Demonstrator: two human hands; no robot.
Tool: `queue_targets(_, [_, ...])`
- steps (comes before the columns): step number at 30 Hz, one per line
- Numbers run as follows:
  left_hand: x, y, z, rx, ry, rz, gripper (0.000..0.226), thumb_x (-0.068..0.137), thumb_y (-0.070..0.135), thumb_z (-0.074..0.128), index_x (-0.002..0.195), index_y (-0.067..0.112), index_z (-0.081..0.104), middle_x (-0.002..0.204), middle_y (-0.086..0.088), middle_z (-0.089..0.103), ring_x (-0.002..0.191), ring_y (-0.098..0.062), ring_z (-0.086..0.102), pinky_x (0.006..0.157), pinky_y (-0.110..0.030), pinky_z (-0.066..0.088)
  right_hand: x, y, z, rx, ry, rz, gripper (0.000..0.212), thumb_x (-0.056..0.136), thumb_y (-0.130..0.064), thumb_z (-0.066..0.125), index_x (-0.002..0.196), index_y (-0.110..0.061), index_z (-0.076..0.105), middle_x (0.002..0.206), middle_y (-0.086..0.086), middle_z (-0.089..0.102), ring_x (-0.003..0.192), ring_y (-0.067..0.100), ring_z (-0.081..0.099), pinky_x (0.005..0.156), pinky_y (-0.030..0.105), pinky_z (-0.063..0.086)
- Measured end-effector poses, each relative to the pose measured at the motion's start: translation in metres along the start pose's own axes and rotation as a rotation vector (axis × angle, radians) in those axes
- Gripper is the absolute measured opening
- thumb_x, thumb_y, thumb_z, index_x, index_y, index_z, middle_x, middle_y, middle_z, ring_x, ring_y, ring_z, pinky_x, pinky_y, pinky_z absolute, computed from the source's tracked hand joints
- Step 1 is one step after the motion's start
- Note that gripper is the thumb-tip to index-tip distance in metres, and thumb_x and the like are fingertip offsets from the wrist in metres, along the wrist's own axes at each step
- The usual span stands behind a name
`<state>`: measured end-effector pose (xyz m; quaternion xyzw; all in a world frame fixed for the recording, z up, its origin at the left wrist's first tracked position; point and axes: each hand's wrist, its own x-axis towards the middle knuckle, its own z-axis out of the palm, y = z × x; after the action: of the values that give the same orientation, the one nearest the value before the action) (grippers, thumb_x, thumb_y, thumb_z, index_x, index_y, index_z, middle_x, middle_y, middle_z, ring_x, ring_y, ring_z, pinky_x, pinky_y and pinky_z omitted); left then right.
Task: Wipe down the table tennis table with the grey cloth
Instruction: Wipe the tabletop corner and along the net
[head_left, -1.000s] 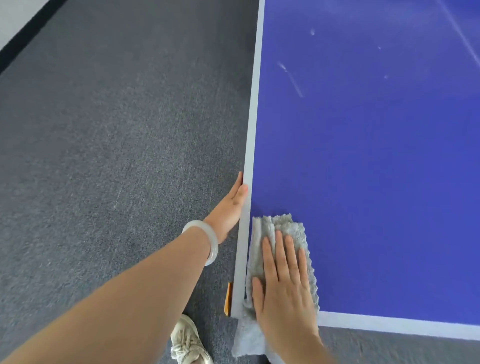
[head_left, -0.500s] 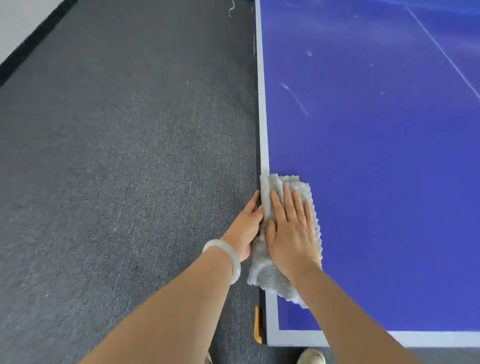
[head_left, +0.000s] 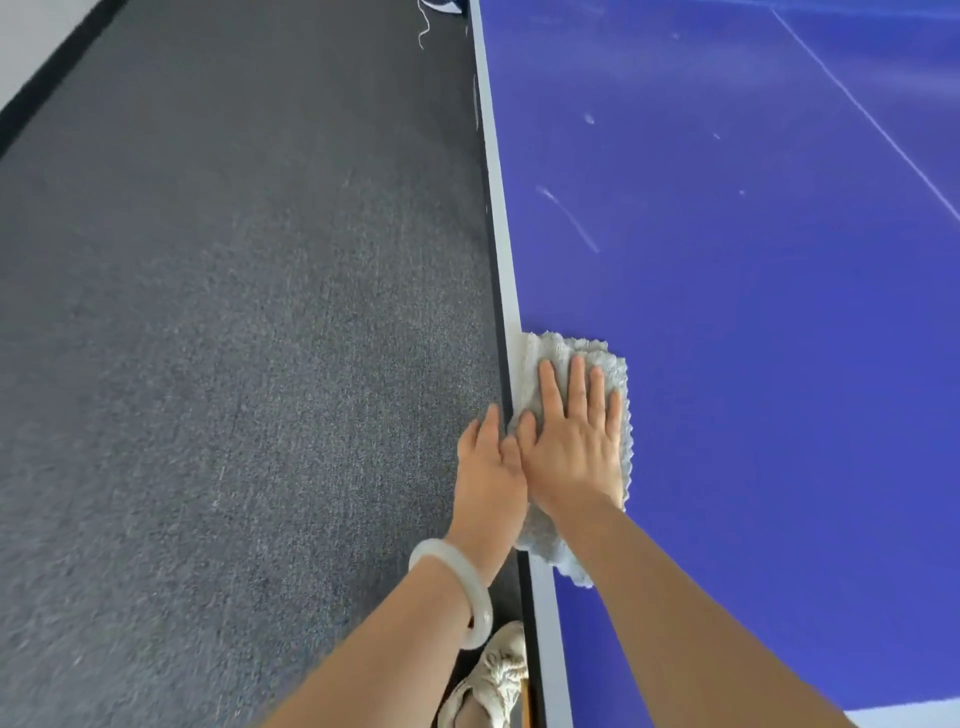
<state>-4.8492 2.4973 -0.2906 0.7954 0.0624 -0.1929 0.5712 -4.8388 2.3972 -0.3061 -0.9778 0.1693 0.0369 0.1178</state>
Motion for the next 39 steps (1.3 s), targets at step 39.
queue_targets(39, [0.133,0.070,0.097,1.287,-0.355,0.957,0.057,0.105,0.036,0.018,0.159,0.020,0.013,0.167,0.000,0.003,0.154,-0.022,0.000,0.121,-0.053,0.014,0.110,0.141,-0.036,0.082,0.161,0.363,0.060,0.103,-0.033,0.008,0.157,-0.008,0.005,0.166,0.007,-0.003,0.153,0.020,-0.008,0.124,0.044,-0.009])
